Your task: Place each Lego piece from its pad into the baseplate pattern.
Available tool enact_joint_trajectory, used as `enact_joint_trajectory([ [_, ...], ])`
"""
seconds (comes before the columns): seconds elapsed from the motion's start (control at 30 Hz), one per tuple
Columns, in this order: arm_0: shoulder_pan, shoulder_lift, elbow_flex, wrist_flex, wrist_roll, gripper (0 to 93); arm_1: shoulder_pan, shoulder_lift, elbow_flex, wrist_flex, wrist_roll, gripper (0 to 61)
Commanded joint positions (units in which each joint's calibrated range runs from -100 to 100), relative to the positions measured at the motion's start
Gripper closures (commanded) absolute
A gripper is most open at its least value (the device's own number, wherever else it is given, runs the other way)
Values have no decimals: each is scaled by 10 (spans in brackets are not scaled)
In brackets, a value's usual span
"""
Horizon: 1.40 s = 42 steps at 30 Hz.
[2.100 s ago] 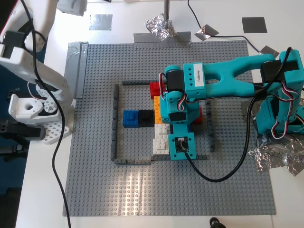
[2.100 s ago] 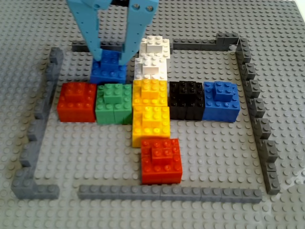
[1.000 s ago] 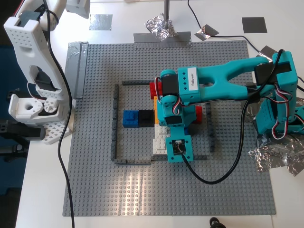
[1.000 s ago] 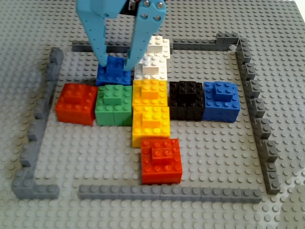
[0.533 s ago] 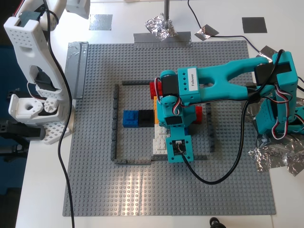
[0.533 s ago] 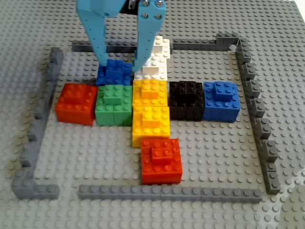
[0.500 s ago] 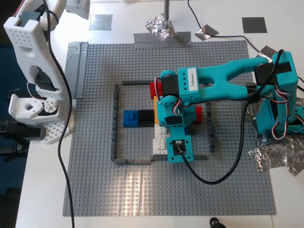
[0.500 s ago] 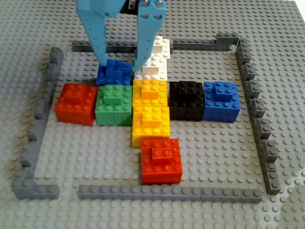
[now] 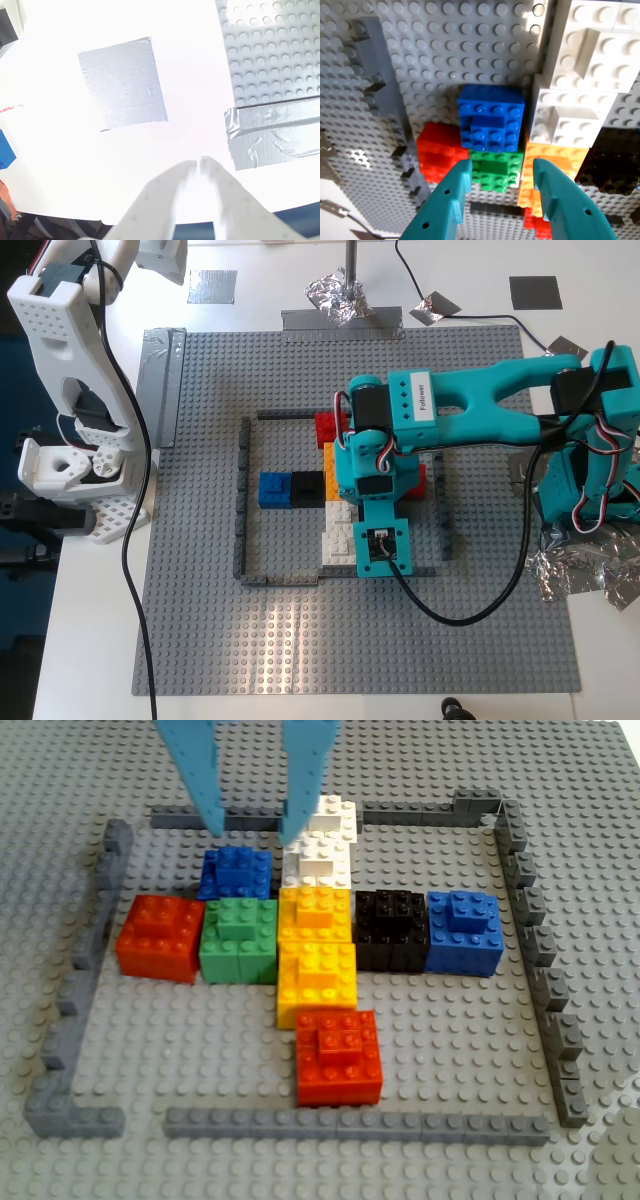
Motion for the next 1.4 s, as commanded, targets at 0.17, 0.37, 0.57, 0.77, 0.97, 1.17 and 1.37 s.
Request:
enact_joint_trajectory([
  [0.17,29,-133,32,47,1,782,-5,-34,-49,10,-5,612],
  [0.37,92,-211,27,95,9,782,-5,-34,-49,12,-6,612],
  [0.57,193,-271,23,97,15,782,-2,-34,-53,12,-4,612],
  [0.77,307,-294,32,97,11,782,0,-22,-53,20,2,612],
  [0.97,423,-301,23,97,11,785,-4,-13,-59,23,2,612],
  [1.17,547,-300,23,97,13,787,-7,-11,-59,26,3,612],
  [1.37,639,-300,22,97,15,787,-5,-11,-59,27,5,612],
])
